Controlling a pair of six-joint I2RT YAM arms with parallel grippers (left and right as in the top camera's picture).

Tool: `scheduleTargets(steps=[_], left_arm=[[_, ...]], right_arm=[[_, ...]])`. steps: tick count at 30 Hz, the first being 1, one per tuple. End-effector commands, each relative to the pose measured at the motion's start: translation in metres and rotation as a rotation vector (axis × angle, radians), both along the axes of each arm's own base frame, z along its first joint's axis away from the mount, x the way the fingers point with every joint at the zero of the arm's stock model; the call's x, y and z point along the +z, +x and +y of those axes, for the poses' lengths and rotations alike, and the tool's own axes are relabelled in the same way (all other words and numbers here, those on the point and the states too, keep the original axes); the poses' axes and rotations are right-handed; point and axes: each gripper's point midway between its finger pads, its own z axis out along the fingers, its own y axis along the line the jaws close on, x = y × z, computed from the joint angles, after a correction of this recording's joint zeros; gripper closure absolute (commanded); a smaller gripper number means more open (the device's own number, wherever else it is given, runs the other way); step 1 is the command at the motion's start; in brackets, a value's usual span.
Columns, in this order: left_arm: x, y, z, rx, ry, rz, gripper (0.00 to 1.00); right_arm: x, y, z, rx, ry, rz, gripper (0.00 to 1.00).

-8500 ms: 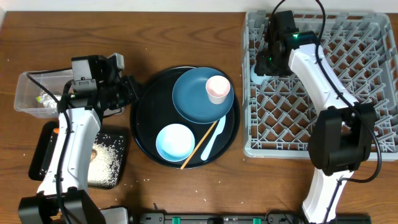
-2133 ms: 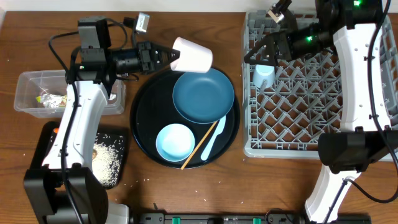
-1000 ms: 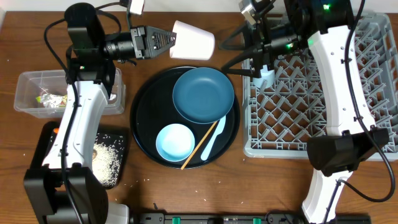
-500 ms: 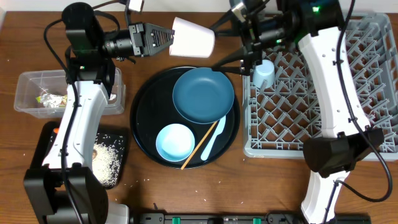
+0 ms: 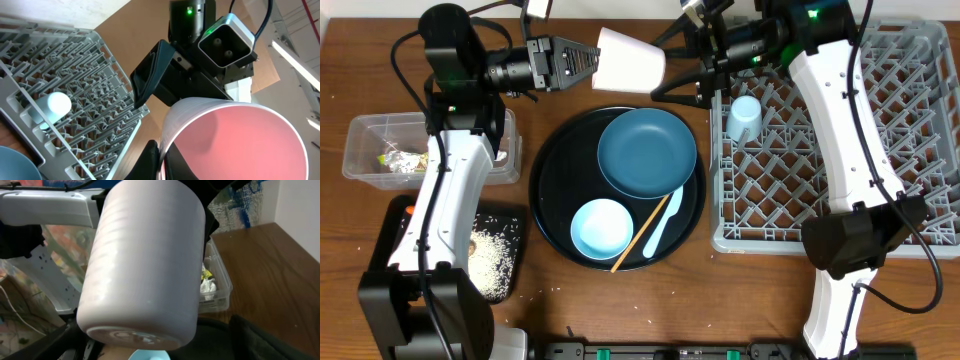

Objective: Sort waste into correct bins and load items into the dishwasher rack
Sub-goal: 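Grasp the cup with the right gripper and open the left gripper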

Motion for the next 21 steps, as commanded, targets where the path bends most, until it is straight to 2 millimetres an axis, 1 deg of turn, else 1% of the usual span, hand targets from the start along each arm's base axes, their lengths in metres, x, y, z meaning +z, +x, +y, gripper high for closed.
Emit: scheduleTargets(steps=[1, 5, 9, 12, 18, 21], left_arm=[[0.003, -0.005, 0.001, -0.021, 0.0, -0.009, 0.94], [0.003, -0.005, 0.0, -0.022, 0.0, -0.009, 0.94], [0.003, -0.007, 0.0, -0.031, 0.0, -0.01, 0.94], [0.003, -0.009, 0.0, -0.043, 0.0, -0.01, 0.94], [0.003, -0.01, 0.0, -0.047, 0.0, -0.01, 0.94], [0.003, -0.01, 0.0, -0.048, 0.0, -0.01, 0.94]], right_arm=[[0.0, -0.007, 0.011, 0.033, 0.015, 0.015, 0.16], [0.003, -0.005, 0.014, 0.032, 0.019, 0.016, 0.16], [0.007, -0.005, 0.023, 0.044, 0.029, 0.001, 0.17], [0.01, -0.002, 0.027, 0.04, 0.033, 0.011, 0.21], [0.011, -0.001, 0.027, 0.038, 0.035, 0.011, 0.3], [0.012, -0.001, 0.027, 0.038, 0.036, 0.011, 0.4]])
